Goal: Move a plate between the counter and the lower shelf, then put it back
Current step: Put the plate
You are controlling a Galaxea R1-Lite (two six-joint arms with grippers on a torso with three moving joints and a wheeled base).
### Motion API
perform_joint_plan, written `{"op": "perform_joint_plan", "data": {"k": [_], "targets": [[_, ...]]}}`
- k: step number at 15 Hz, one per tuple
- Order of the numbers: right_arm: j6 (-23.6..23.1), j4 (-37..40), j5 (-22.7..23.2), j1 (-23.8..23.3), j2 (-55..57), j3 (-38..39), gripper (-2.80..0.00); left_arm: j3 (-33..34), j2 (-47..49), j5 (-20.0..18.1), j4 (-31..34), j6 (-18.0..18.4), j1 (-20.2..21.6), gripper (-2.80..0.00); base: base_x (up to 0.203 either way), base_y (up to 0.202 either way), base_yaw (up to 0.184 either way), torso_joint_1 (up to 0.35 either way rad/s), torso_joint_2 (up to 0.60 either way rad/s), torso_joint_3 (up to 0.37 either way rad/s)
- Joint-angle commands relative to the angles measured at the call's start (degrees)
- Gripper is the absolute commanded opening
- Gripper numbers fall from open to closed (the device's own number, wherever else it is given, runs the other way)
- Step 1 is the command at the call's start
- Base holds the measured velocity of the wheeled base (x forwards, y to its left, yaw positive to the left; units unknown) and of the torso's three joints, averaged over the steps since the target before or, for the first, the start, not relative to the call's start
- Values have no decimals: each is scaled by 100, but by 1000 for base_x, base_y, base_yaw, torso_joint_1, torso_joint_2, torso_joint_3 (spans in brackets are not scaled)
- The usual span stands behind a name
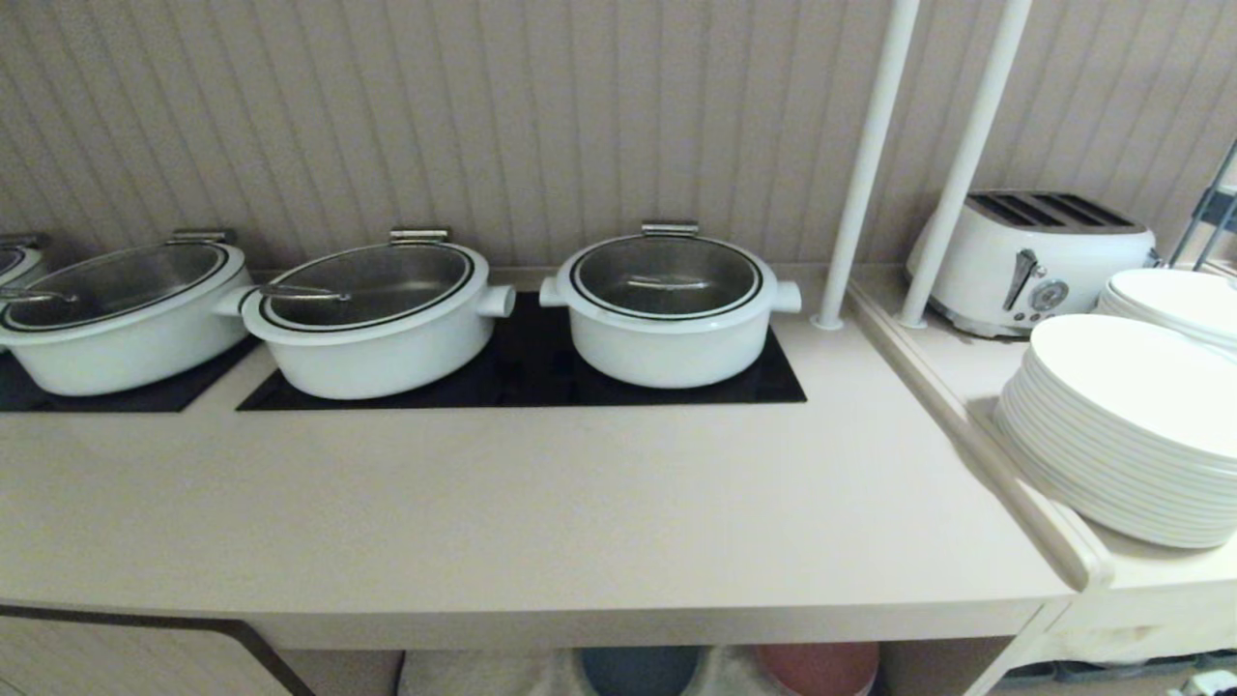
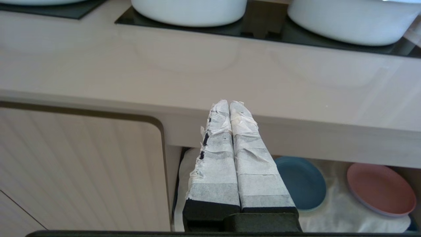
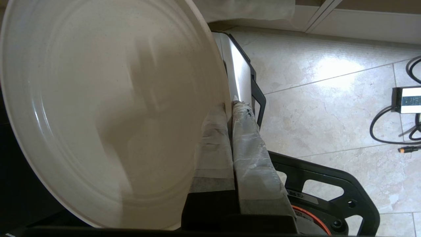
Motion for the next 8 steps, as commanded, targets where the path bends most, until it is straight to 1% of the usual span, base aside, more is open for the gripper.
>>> {"op": "perform_joint_plan", "data": {"k": [1, 8], "targets": [[6, 3, 9, 3, 8, -1, -280, -1, -2, 3, 0, -5, 0, -280, 0, 0, 0, 178, -330, -163], [6, 3, 9, 12, 2, -1, -280, 3, -2, 3, 0, -5, 0, -280, 0, 0, 0, 163, -323, -158]]}}
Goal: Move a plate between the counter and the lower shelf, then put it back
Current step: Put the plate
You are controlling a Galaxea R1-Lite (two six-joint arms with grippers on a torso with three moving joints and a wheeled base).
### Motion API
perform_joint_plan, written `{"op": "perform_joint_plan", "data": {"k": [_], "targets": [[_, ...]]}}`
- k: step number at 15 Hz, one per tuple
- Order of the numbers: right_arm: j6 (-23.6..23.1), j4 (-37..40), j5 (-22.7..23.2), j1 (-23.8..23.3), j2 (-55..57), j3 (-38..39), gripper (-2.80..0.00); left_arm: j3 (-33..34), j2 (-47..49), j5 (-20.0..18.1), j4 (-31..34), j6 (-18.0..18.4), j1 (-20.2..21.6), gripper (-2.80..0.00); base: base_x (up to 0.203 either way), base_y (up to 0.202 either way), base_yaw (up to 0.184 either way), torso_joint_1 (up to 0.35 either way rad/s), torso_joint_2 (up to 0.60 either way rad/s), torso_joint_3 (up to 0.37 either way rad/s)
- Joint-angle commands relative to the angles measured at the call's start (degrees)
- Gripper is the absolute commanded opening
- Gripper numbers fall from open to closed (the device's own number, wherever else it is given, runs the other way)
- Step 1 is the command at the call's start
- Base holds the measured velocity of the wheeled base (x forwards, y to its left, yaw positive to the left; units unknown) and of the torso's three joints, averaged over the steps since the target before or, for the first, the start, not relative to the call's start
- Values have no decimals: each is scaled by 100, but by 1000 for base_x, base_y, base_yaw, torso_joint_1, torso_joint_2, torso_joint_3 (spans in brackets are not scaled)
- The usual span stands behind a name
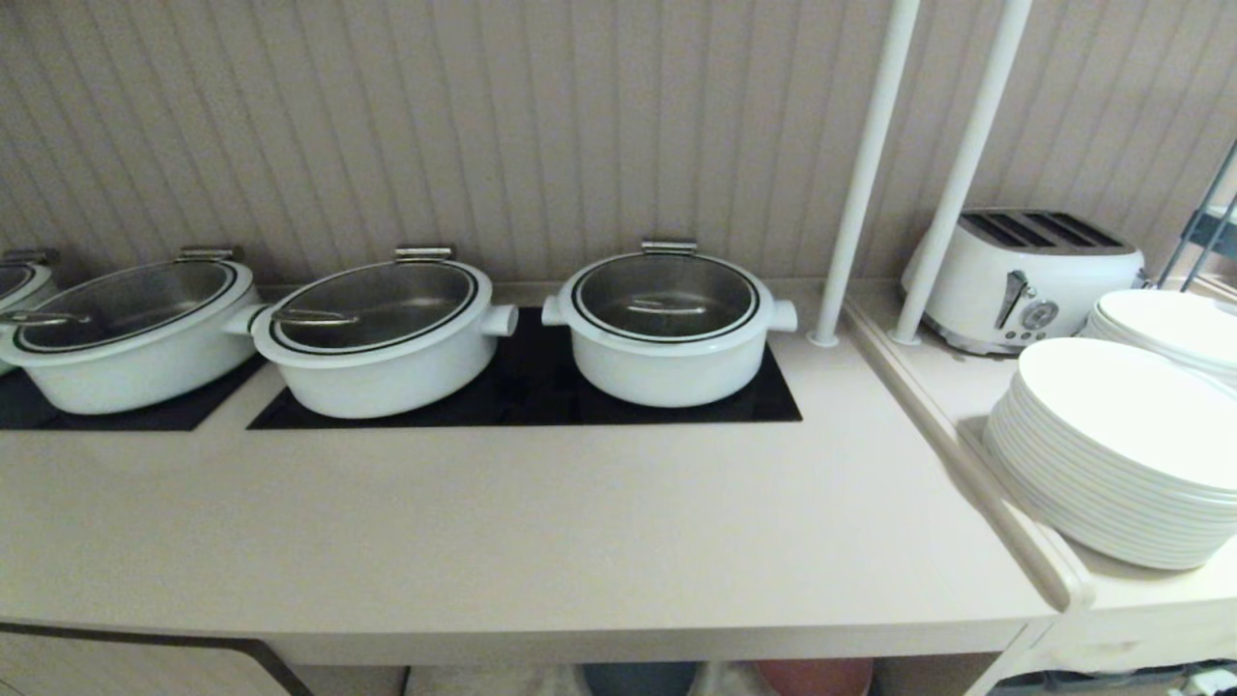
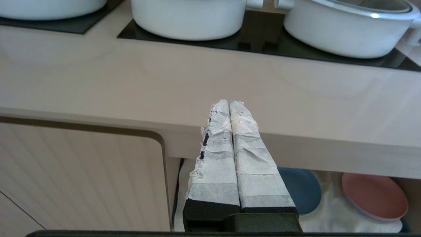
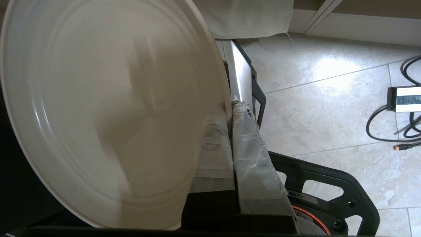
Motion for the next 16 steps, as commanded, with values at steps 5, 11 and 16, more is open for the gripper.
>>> {"op": "perform_joint_plan", "data": {"k": [5, 11, 16], "targets": [[8, -3, 26, -4, -36, 4, -280, 2, -2, 3, 0, -5, 0, -280, 0, 0, 0, 36, -64, -29], [17, -39, 18, -4, 11, 26, -280, 5, -2, 3, 0, -5, 0, -280, 0, 0, 0, 0, 0, 0], [61, -12, 9, -23, -1, 34, -280, 5, -2, 3, 0, -5, 0, -280, 0, 0, 0, 0, 0, 0]]}}
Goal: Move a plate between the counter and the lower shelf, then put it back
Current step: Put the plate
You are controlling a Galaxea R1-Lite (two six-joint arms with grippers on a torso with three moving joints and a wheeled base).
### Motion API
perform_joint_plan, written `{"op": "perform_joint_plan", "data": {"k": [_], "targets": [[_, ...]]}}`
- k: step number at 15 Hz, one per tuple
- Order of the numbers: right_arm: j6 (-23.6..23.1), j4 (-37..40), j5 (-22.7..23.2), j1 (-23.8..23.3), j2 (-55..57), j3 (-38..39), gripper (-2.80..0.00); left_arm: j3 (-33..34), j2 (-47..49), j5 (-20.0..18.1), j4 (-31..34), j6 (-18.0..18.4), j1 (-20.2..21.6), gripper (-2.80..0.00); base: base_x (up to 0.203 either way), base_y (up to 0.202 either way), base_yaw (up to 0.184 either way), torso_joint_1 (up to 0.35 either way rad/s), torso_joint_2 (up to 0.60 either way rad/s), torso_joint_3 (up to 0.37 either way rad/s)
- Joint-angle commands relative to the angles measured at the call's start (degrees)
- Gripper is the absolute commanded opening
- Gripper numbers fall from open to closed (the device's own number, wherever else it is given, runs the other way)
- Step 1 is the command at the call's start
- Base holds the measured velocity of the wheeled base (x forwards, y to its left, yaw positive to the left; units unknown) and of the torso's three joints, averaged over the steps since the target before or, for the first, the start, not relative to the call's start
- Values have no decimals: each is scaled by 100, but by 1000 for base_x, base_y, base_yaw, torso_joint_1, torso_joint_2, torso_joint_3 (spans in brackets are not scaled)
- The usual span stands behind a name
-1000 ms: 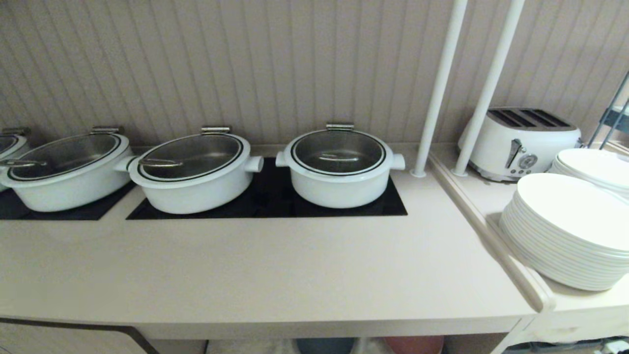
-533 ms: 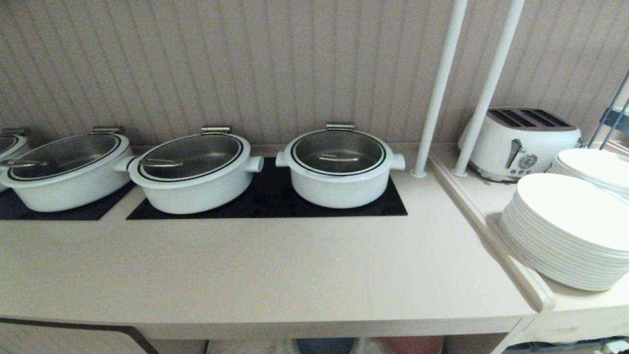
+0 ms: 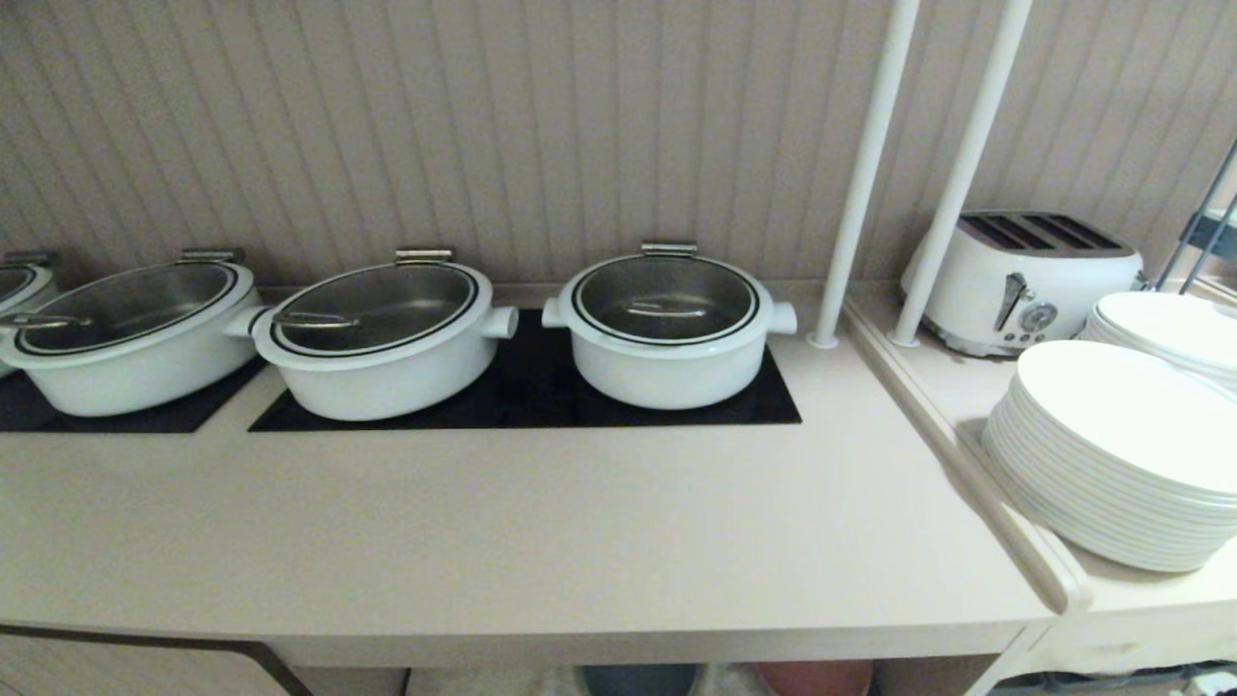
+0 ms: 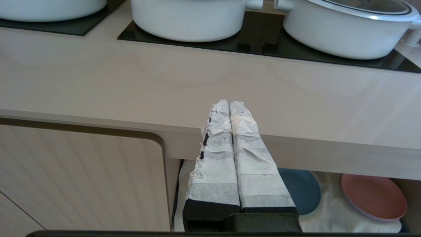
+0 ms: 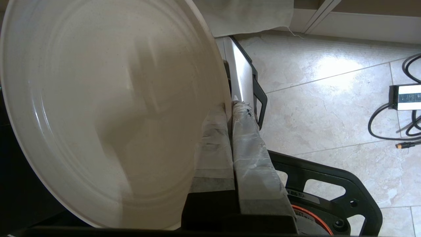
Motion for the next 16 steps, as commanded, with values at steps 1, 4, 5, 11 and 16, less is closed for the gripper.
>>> {"op": "perform_joint_plan", "data": {"k": [1, 4, 5, 11, 16], "targets": [[5, 12, -5, -26, 2, 1, -280, 4, -2, 3, 0, -5, 0, -280, 0, 0, 0, 0, 0, 0], [40, 12, -12, -35, -6, 1, -280, 5, -2, 3, 0, -5, 0, -280, 0, 0, 0, 0, 0, 0], [51, 21, -5, -35, -7, 1, -280, 5, -2, 3, 0, -5, 0, -280, 0, 0, 0, 0, 0, 0], [273, 19, -229, -41, -51, -28, -280, -4, -2, 3, 0, -5, 0, -280, 0, 0, 0, 0, 0, 0], [383, 49, -251, -44, -42, -271, -280, -4, -2, 3, 0, -5, 0, -280, 0, 0, 0, 0, 0, 0]]}}
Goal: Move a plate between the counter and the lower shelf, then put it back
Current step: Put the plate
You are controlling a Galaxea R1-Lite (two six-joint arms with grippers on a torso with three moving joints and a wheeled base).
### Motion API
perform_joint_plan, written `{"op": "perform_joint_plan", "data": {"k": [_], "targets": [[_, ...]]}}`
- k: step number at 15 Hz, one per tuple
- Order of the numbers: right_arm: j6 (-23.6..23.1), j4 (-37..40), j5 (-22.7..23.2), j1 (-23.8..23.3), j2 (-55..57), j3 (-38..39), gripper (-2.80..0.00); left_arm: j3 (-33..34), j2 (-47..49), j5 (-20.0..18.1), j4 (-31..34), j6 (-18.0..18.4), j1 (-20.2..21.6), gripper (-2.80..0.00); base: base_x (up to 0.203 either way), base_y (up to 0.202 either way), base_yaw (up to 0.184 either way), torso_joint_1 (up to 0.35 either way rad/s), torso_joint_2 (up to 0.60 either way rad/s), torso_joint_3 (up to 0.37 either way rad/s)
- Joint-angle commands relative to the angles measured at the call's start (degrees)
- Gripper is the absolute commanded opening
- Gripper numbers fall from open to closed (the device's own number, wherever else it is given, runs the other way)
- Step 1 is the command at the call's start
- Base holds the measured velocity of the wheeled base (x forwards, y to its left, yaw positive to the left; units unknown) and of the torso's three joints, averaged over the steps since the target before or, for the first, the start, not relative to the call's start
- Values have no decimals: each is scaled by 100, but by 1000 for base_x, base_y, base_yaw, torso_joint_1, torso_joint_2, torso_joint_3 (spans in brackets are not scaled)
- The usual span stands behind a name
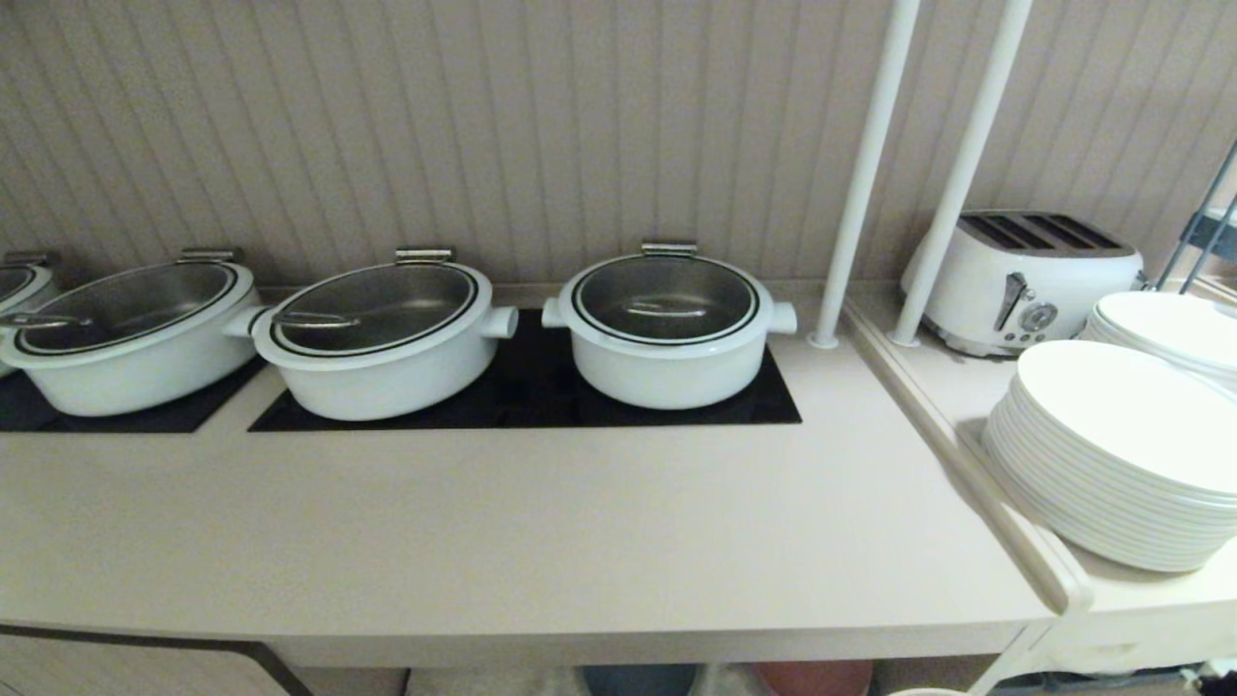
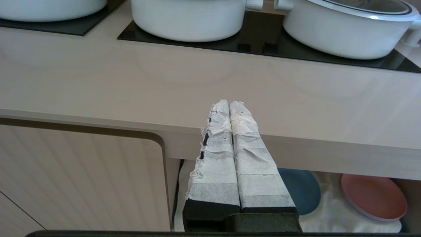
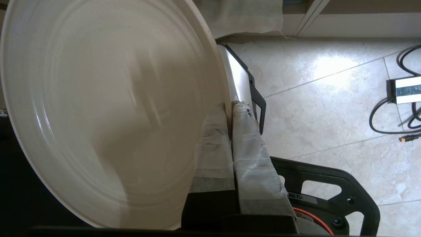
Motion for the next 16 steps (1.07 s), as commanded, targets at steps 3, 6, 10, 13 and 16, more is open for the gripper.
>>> {"op": "perform_joint_plan", "data": {"k": [3, 6, 10, 13, 16], "targets": [[10, 24, 8, 3, 146, -358, -280, 5, -2, 3, 0, -7, 0, -280, 0, 0, 0, 0, 0, 0], [2, 15, 4, 3, 519, -691, -280, 4, -2, 3, 0, -7, 0, -280, 0, 0, 0, 0, 0, 0], [-7, -52, 6, 3, 1357, -1269, -280, -3, -2, 3, 0, -7, 0, -280, 0, 0, 0, 0, 0, 0], [-40, -68, -1, -58, 2013, -1735, -280, -2, -2, 3, 0, -7, 0, -280, 0, 0, 0, 0, 0, 0], [-51, -100, 4, -191, 2605, -2265, -280, -4, -2, 3, 0, -7, 0, -280, 0, 0, 0, 0, 0, 0]]}}
